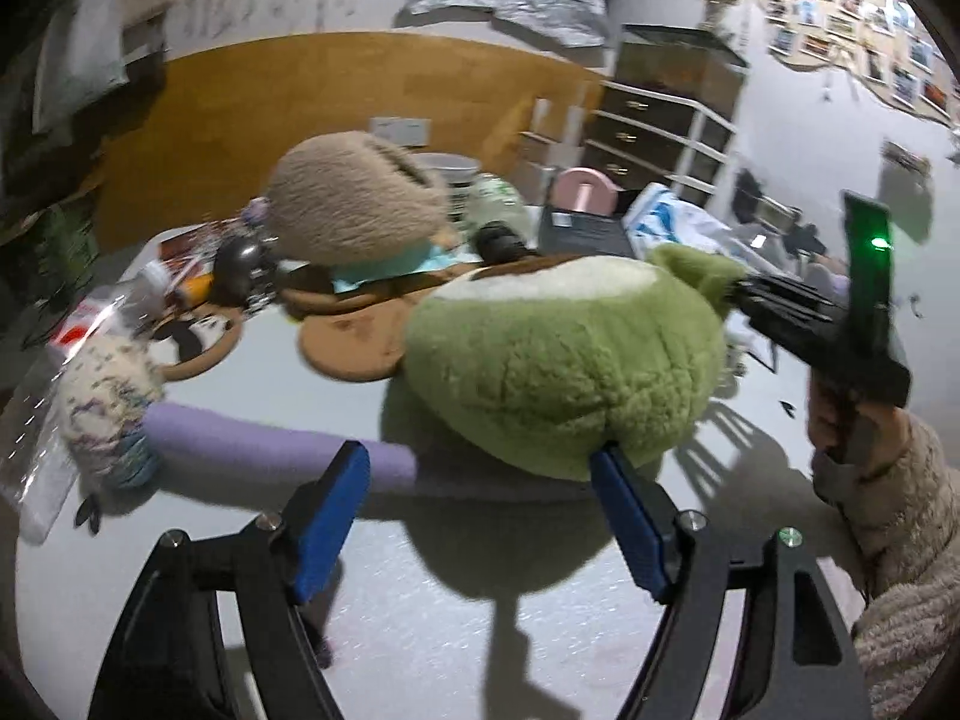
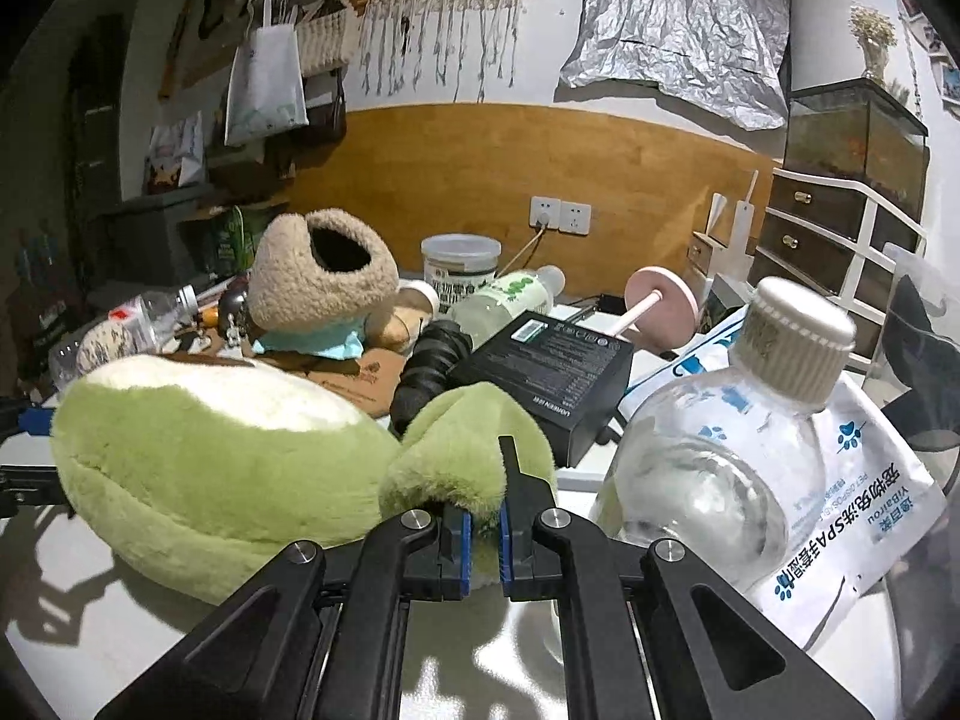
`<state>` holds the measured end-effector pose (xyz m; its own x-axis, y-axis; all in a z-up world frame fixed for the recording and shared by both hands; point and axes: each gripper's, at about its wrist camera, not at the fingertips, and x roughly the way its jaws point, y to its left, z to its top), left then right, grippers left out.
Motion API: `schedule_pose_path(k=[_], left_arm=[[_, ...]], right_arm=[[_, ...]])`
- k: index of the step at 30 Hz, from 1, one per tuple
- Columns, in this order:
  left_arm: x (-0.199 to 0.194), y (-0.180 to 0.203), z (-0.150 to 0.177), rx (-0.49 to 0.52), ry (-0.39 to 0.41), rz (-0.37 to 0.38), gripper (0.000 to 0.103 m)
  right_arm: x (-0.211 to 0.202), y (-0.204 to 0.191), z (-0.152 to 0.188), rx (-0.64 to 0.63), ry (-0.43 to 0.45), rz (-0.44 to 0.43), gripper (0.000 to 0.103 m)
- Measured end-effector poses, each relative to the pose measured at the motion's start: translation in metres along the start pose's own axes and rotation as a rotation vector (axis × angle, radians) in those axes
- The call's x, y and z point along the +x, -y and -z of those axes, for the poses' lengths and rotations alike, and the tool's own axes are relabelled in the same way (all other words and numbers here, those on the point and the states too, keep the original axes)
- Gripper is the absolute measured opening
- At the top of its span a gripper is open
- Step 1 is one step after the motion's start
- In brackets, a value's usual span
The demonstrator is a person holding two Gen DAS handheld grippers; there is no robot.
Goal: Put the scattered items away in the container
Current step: 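Lift the green plush with both grippers and carry it toward the bin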
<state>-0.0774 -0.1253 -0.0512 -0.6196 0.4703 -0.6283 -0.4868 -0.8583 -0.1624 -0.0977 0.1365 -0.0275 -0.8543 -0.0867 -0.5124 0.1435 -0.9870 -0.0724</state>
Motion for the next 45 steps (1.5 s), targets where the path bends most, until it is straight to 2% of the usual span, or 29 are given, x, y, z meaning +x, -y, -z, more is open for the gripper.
schedule_pose_path(k=[2,4,8,12,17,23,25,31,40,45], left_arm=[[0.002,0.005,-0.002,0.017,-0.001,0.040,0.078],[0.003,0.012,-0.005,0.034,0.004,0.061,0.086],[0.006,0.031,-0.008,0.082,0.009,0.102,0.087],[0.015,0.052,-0.009,0.160,0.000,0.048,0.087],[0.025,0.064,-0.007,0.198,0.000,-0.026,0.087],[0.029,0.066,-0.010,0.177,-0.001,-0.046,0.075],[0.030,0.068,-0.010,0.183,-0.007,-0.060,0.068],[0.027,0.071,-0.011,0.174,-0.010,-0.095,0.064],[-0.002,0.083,-0.028,0.204,0.081,-0.114,0.064],[-0.017,0.097,-0.045,0.239,0.129,-0.096,0.064]], right_arm=[[0.004,-0.001,0.001,-0.011,-0.012,0.004,0.006],[0.007,-0.003,0.003,-0.022,-0.025,0.007,0.006],[0.014,-0.003,0.007,-0.035,-0.058,-0.004,0.006],[0.023,-0.002,0.010,-0.032,-0.113,-0.059,0.006],[0.035,0.005,0.015,-0.025,-0.198,-0.183,0.006],[0.036,0.000,0.025,-0.046,-0.232,-0.265,0.007],[0.033,-0.004,0.025,-0.056,-0.224,-0.267,0.007],[0.017,-0.012,0.019,-0.086,-0.176,-0.271,0.007],[-0.018,-0.009,-0.007,-0.105,-0.072,-0.239,0.007],[-0.048,0.000,-0.023,-0.101,0.001,-0.193,0.007]])
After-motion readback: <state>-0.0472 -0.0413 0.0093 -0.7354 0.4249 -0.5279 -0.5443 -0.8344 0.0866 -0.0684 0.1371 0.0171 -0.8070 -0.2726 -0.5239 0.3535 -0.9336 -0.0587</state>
